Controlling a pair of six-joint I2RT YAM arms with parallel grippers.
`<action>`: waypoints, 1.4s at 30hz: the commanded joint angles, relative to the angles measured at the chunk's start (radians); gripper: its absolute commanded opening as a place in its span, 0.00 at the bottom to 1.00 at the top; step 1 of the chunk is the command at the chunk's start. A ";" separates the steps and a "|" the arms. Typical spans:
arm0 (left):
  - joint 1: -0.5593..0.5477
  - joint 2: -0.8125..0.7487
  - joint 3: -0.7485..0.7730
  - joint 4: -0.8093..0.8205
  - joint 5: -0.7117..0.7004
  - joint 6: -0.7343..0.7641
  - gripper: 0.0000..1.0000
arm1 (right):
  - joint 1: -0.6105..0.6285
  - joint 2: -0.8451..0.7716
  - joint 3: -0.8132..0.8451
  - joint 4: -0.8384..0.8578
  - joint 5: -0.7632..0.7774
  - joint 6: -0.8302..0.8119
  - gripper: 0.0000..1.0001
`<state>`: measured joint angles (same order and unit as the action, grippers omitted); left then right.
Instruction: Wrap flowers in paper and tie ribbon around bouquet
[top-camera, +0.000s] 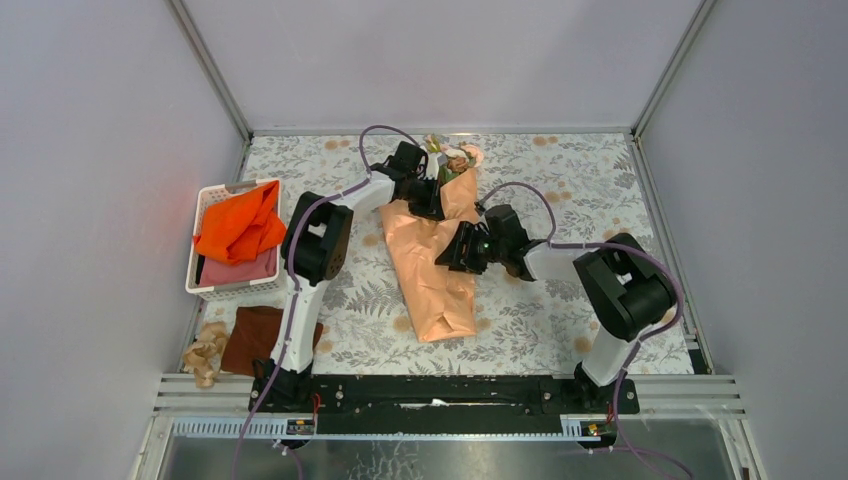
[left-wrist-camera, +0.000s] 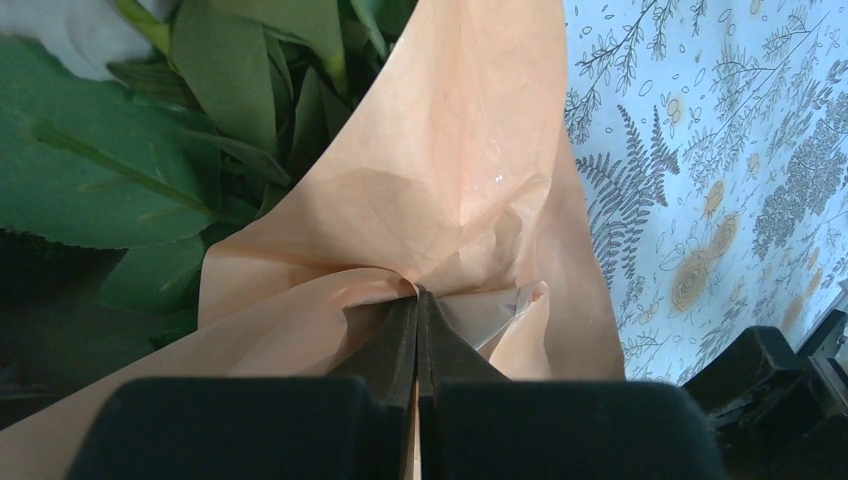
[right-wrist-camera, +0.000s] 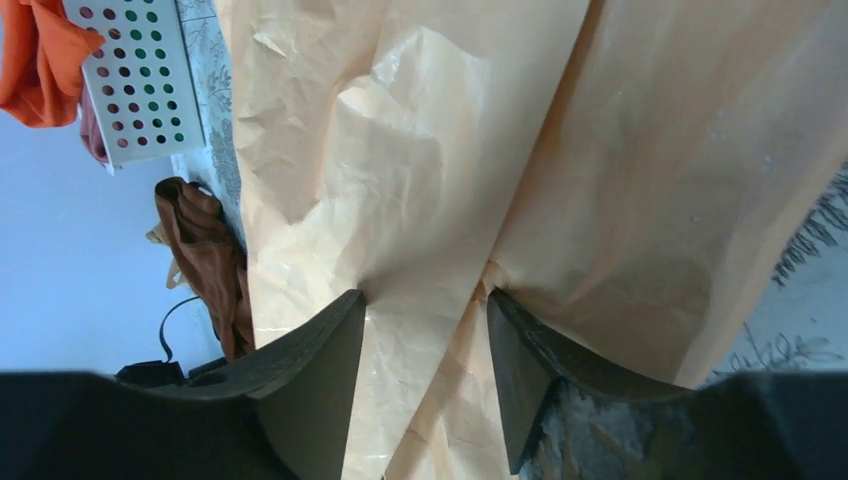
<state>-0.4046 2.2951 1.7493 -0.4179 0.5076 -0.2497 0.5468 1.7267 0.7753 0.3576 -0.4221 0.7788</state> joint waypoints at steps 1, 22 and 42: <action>-0.008 0.001 -0.022 0.021 -0.088 0.046 0.00 | -0.005 0.041 0.055 0.127 -0.078 0.040 0.52; -0.136 -0.560 -0.226 -0.046 0.043 0.637 0.58 | -0.066 0.152 -0.043 0.362 -0.111 0.149 0.00; -0.679 -0.534 -0.631 0.024 -0.282 1.160 0.73 | -0.068 0.189 -0.048 0.354 -0.109 0.134 0.00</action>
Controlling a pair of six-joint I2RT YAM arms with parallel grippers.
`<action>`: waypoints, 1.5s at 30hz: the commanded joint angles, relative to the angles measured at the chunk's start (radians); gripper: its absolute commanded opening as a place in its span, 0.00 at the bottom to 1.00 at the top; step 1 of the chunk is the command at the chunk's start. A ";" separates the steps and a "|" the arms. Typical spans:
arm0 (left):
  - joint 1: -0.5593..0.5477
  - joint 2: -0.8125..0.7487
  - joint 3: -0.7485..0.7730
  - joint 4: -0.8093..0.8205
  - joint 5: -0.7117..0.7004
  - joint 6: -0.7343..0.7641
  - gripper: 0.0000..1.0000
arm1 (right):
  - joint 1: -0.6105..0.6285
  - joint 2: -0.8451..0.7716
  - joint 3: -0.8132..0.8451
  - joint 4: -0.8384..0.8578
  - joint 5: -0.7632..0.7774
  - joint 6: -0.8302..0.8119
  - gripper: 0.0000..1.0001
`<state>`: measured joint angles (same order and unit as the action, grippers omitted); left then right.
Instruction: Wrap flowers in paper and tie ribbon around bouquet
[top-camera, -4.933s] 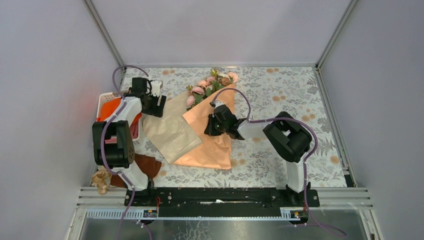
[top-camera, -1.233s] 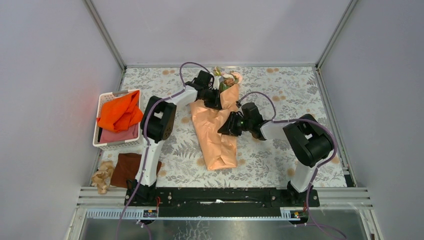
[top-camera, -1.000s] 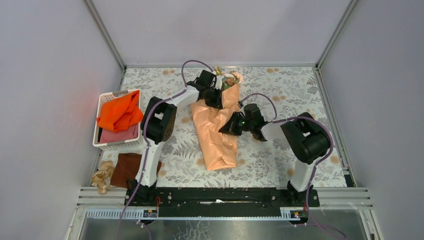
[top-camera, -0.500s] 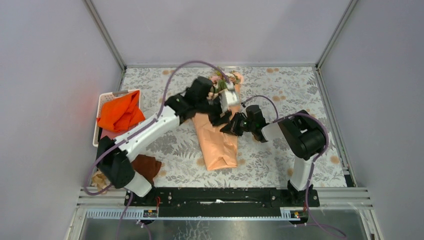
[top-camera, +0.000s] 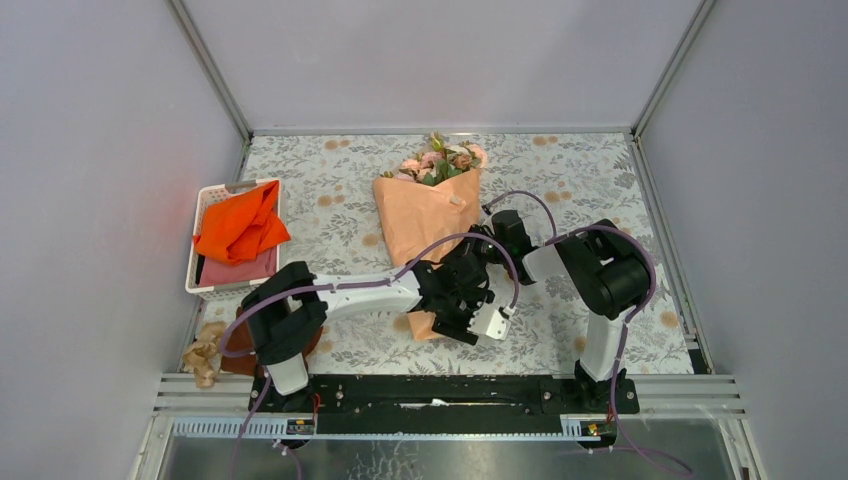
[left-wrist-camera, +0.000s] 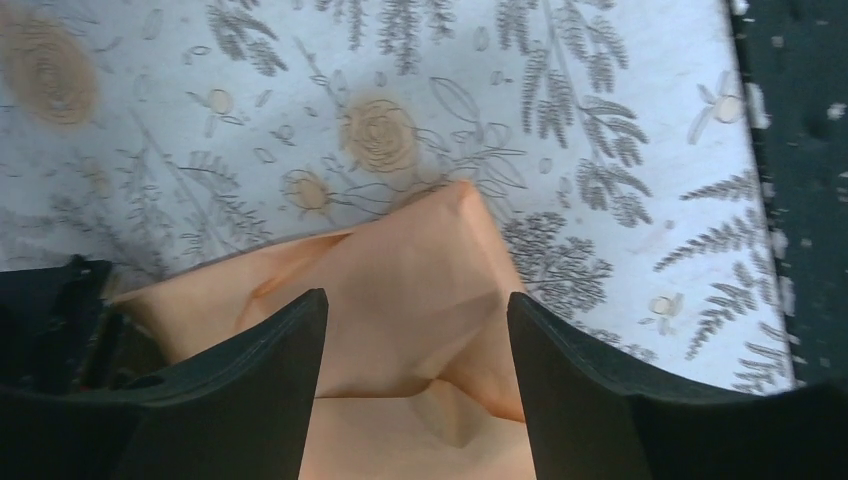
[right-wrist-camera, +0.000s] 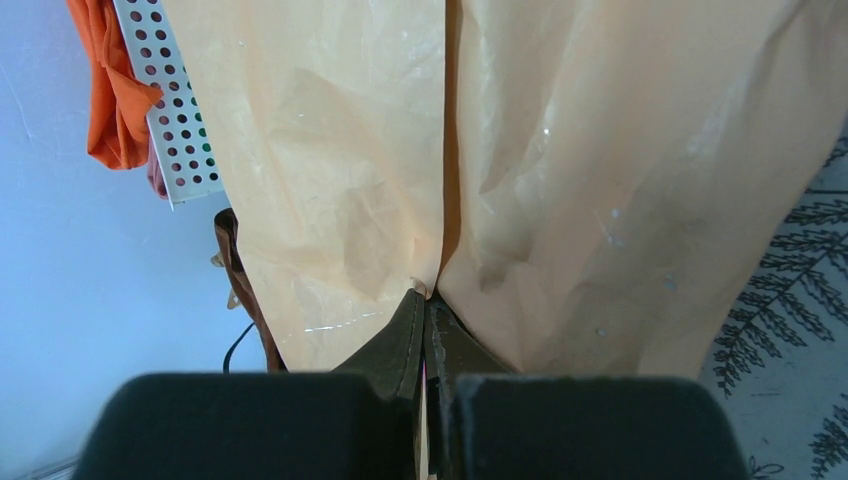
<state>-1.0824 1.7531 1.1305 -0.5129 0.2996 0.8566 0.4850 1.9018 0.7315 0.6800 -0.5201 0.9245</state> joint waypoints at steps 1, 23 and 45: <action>-0.001 0.008 -0.030 0.131 -0.081 0.059 0.73 | -0.007 0.012 -0.004 0.032 -0.013 -0.013 0.00; -0.001 0.063 -0.167 -0.005 0.058 0.054 0.57 | -0.037 -0.399 0.018 -0.403 0.256 -0.296 0.00; -0.001 0.026 -0.119 -0.111 0.170 0.026 0.58 | -0.096 -0.198 -0.049 -0.416 0.359 -0.389 0.00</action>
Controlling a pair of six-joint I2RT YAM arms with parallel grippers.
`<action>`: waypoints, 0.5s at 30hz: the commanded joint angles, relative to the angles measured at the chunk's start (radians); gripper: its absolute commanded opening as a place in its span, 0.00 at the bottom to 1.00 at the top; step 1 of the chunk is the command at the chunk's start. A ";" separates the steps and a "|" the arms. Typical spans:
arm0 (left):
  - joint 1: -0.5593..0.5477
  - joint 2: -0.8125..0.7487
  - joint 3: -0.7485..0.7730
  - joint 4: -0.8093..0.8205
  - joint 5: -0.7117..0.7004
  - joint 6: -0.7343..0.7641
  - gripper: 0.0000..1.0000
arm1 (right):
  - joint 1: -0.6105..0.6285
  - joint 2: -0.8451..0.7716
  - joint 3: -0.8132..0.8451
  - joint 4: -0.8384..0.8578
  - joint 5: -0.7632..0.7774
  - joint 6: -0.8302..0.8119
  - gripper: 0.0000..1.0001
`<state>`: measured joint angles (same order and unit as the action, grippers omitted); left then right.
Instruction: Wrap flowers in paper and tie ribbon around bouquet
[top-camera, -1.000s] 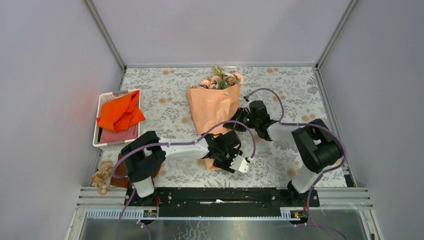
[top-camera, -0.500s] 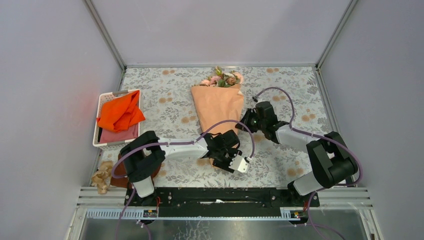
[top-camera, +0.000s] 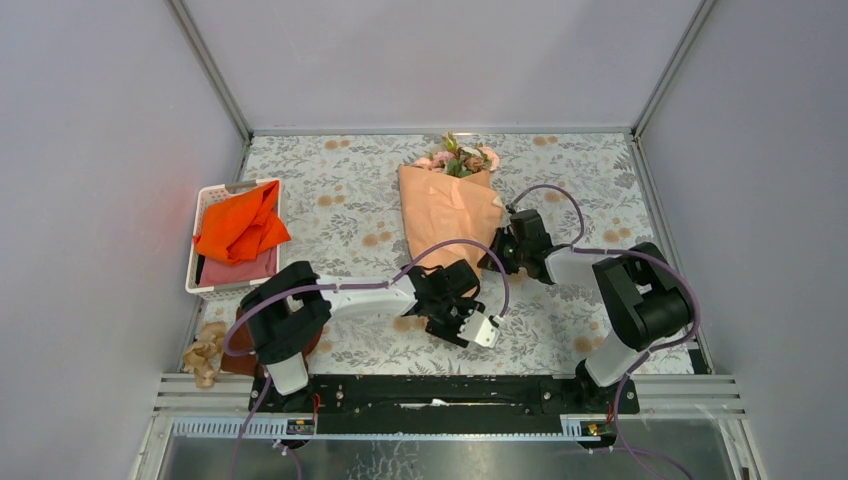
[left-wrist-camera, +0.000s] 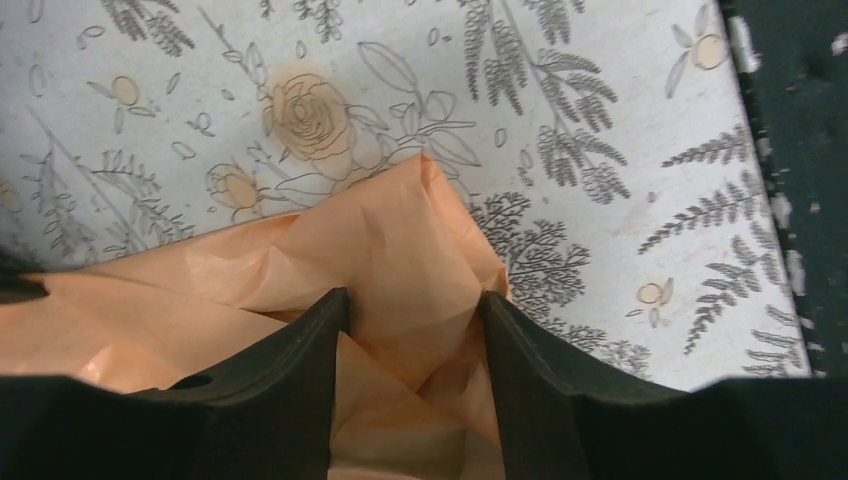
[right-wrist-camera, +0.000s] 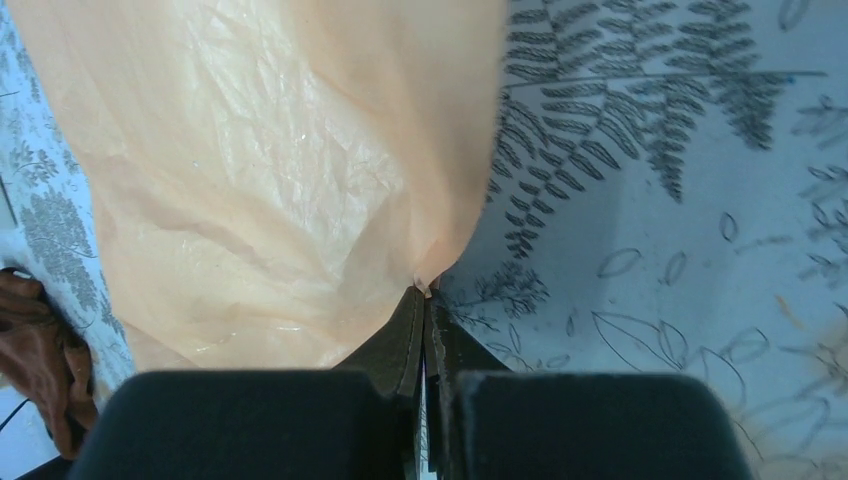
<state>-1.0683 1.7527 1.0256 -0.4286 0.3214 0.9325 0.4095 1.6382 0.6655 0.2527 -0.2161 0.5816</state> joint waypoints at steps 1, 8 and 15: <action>-0.015 0.009 0.016 -0.224 0.180 -0.065 0.59 | -0.021 0.074 0.009 0.020 0.053 -0.041 0.00; -0.013 -0.084 0.270 -0.525 0.321 -0.078 0.68 | -0.020 0.098 -0.007 0.031 0.054 -0.027 0.00; 0.168 -0.099 0.309 -0.375 0.353 -0.198 0.44 | -0.020 0.102 -0.012 0.042 0.042 -0.023 0.00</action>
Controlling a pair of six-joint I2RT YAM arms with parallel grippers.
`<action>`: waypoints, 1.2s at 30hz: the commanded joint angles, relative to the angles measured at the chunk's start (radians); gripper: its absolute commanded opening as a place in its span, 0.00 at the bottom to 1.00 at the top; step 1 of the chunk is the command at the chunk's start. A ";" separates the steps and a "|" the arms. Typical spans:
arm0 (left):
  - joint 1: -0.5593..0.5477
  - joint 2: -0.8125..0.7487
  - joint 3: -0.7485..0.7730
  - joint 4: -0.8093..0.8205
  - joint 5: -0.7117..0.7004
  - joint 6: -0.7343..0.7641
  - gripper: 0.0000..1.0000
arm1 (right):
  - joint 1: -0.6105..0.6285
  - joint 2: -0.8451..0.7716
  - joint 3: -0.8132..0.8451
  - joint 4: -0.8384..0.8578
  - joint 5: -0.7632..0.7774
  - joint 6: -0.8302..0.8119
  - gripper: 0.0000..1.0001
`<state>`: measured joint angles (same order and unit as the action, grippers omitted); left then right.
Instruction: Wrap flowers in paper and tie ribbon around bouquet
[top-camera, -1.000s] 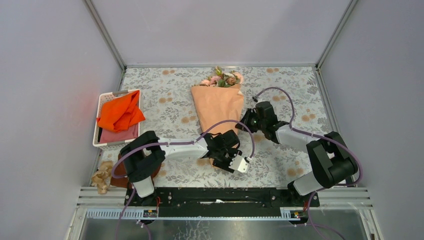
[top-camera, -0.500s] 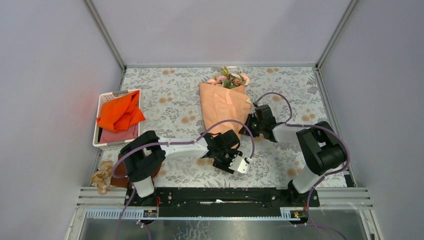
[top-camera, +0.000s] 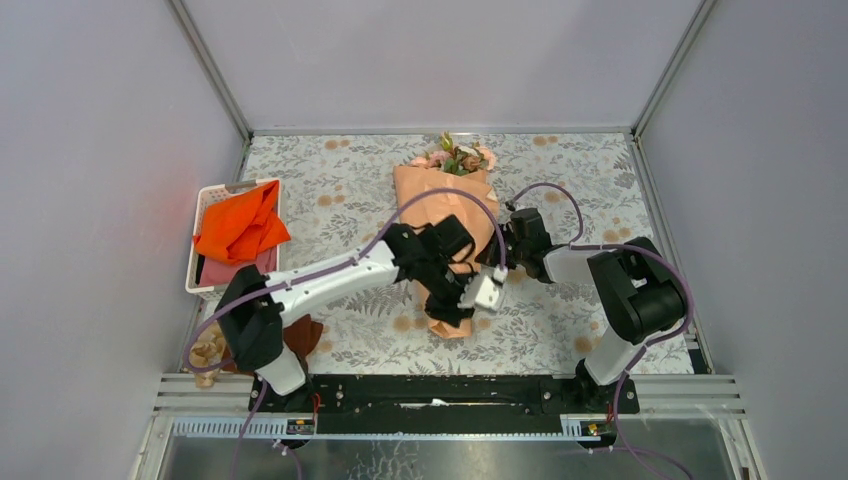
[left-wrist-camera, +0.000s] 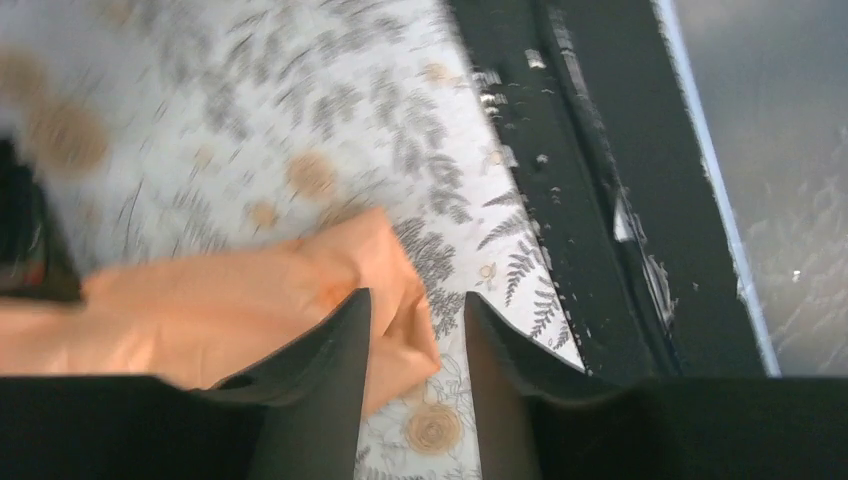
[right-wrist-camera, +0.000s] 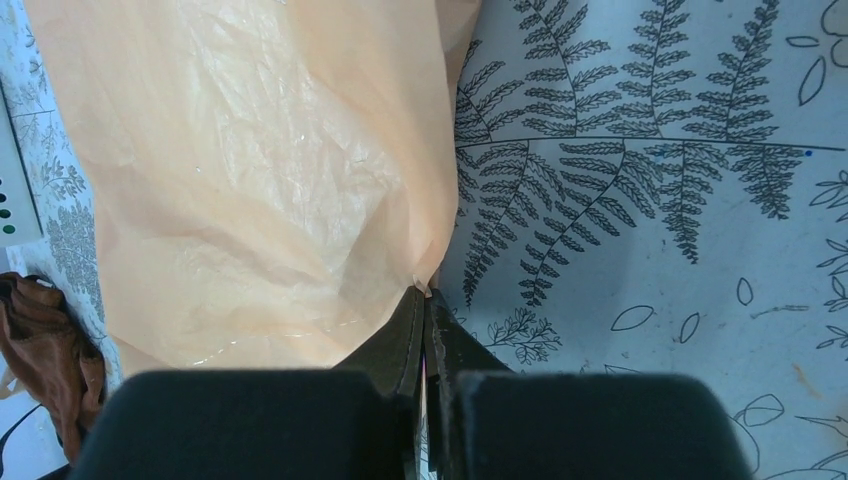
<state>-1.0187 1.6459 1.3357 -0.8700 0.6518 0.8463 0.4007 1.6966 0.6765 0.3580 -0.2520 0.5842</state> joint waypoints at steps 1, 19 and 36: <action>0.132 0.025 -0.016 0.148 -0.051 -0.178 0.35 | -0.011 0.046 -0.024 -0.059 0.074 -0.023 0.00; -0.096 0.053 -0.430 0.417 -0.408 -0.088 0.28 | -0.011 0.032 -0.037 -0.058 0.078 -0.019 0.00; 0.054 -0.024 -0.187 0.330 -0.128 -0.168 0.01 | -0.011 0.041 -0.034 -0.057 0.080 -0.016 0.00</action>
<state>-1.0138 1.5684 1.1137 -0.7033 0.5186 0.8116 0.3965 1.7039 0.6701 0.3874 -0.2523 0.5930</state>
